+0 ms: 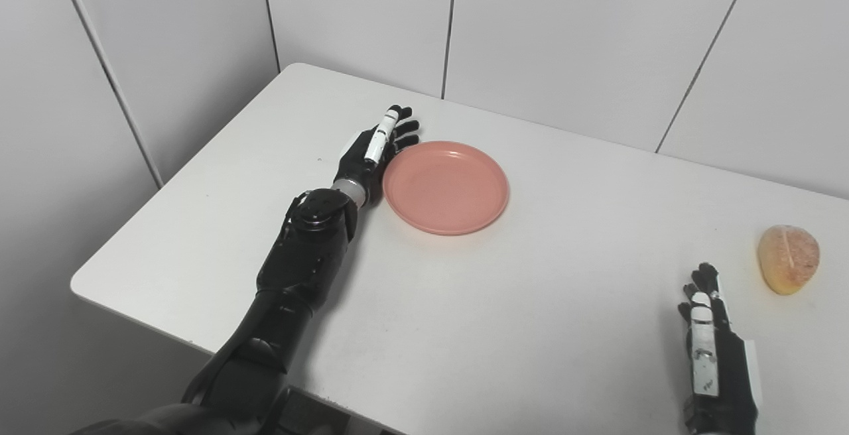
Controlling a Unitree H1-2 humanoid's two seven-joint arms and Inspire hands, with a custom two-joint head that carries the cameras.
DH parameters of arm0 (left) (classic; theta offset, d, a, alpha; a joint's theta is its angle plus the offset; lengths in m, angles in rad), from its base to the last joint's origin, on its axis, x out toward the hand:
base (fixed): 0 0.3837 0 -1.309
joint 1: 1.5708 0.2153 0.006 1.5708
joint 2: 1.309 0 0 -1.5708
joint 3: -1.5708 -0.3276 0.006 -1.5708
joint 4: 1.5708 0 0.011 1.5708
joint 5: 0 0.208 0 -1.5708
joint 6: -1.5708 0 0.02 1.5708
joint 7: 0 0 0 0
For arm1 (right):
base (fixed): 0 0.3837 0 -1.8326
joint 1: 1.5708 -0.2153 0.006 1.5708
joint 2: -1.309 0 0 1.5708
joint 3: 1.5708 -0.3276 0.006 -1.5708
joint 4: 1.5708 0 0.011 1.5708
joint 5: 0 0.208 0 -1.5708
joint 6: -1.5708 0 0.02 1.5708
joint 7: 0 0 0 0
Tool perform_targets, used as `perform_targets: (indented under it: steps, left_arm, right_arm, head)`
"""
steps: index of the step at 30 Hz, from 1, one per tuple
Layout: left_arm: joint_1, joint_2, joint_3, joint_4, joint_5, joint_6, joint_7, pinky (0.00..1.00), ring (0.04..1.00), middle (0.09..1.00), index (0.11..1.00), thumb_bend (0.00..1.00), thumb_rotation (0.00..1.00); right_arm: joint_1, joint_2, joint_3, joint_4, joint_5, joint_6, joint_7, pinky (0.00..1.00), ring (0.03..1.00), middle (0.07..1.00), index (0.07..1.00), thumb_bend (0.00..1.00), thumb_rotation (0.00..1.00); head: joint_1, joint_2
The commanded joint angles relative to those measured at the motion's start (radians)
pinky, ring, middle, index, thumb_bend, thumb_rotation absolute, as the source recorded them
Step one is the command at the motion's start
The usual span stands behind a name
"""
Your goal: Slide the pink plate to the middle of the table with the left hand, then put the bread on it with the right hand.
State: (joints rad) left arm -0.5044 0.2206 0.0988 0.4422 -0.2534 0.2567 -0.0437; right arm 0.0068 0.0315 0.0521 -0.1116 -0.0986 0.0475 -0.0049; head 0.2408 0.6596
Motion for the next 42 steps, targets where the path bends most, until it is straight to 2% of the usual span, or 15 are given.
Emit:
perform_targets:
  steps: [1,7,17,26,32,42]
  left_arm:
    - [0.0,-0.039,-0.037,-0.034,0.002,0.053,-0.054,0.85,0.877,0.884,0.87,0.35,1.0]
    - [0.027,-0.061,-0.084,-0.126,0.017,0.102,-0.068,0.86,0.88,0.886,0.864,0.35,1.0]
    - [0.076,-0.122,-0.157,-0.276,0.036,0.183,-0.083,0.89,0.898,0.902,0.891,0.31,1.0]
    - [0.128,-0.16,-0.209,-0.316,0.04,0.17,-0.118,0.91,0.917,0.92,0.911,0.33,1.0]
    - [0.17,-0.181,-0.206,-0.362,0.033,0.196,-0.109,0.9,0.904,0.909,0.905,0.34,1.0]
    - [0.206,-0.183,-0.18,-0.388,0.012,0.205,-0.108,0.91,0.906,0.911,0.907,0.33,1.0]
  right_arm:
    - [-0.018,0.014,0.009,-0.059,-0.024,0.04,-0.014,0.94,0.957,0.957,0.947,0.18,1.0]
    - [-0.013,0.03,0.024,-0.1,-0.059,0.105,-0.024,0.91,0.945,0.943,0.934,0.17,1.0]
    - [-0.018,0.04,0.048,-0.089,-0.107,0.089,-0.043,0.88,0.929,0.934,0.926,0.2,1.0]
    - [-0.029,0.062,0.053,-0.077,-0.108,0.093,-0.057,0.89,0.926,0.931,0.92,0.2,1.0]
    - [-0.032,0.067,0.06,-0.071,-0.125,0.088,-0.067,0.87,0.919,0.925,0.916,0.2,1.0]
    - [-0.033,0.078,0.068,-0.086,-0.152,0.112,-0.068,0.87,0.921,0.926,0.915,0.21,1.0]
  head:
    - [-0.016,0.007]
    - [-0.062,0.029]
    - [-0.143,0.069]
    - [-0.203,0.096]
    - [-0.235,0.109]
    - [-0.297,0.125]
